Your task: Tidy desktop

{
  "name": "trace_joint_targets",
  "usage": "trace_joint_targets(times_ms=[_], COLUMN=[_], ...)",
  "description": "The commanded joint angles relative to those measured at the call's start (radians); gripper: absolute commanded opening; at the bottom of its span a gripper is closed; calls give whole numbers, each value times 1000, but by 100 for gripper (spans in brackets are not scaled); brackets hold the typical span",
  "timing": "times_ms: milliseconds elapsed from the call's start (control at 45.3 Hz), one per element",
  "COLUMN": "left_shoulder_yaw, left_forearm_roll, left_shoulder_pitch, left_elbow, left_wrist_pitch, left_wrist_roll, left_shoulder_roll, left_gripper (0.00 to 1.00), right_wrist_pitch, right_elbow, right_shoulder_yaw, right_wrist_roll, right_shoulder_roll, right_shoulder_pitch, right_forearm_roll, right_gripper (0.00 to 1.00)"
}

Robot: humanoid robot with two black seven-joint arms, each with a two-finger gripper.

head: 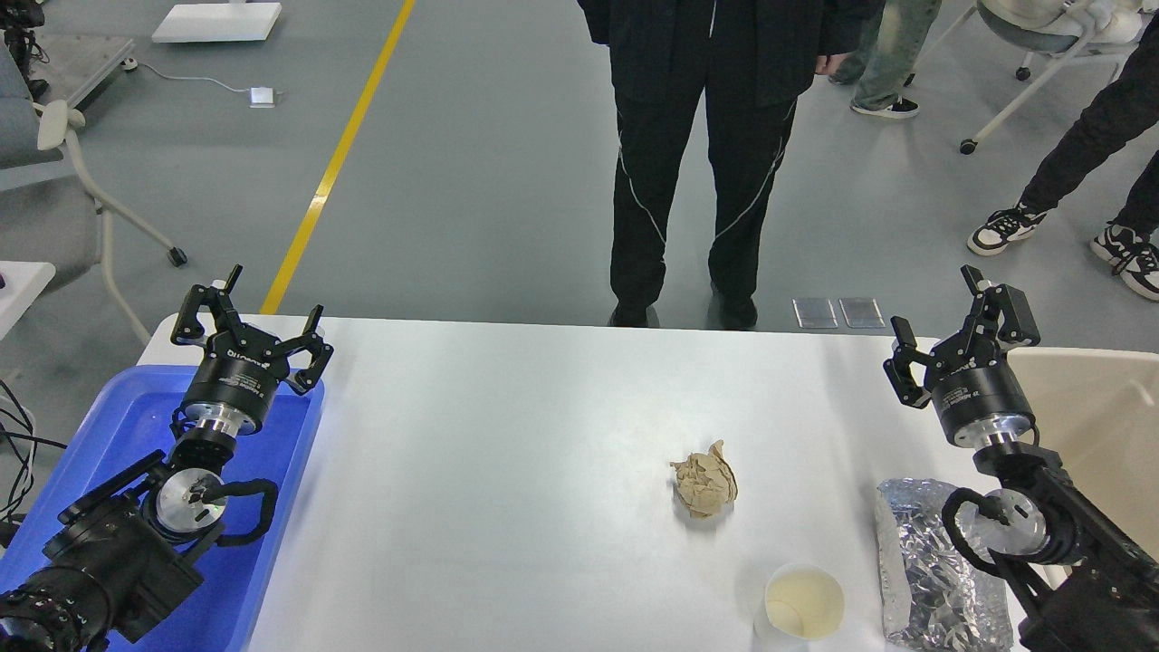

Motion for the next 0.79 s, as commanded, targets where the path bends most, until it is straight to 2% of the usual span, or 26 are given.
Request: trace_joint_targets(times_ms=[0,772], left_shoulder_yaw=[1,1], left_forearm_roll=[0,0], left_shoulder_pitch=[0,0], left_elbow=[0,0], left_wrist_pitch=[0,0], left_wrist_roll=[1,1], left_shoulder_roll=[0,0], left_gripper=[100,100], right_wrist_pitch=[0,-5], right_elbow=[0,-23], right_shoulder_yaw=[0,8], right_wrist_roll=[0,0], right_shoulder_roll=[0,-34], right_shoulder_pitch=[0,13], right_forearm_roll=[1,1], right_gripper=[100,100])
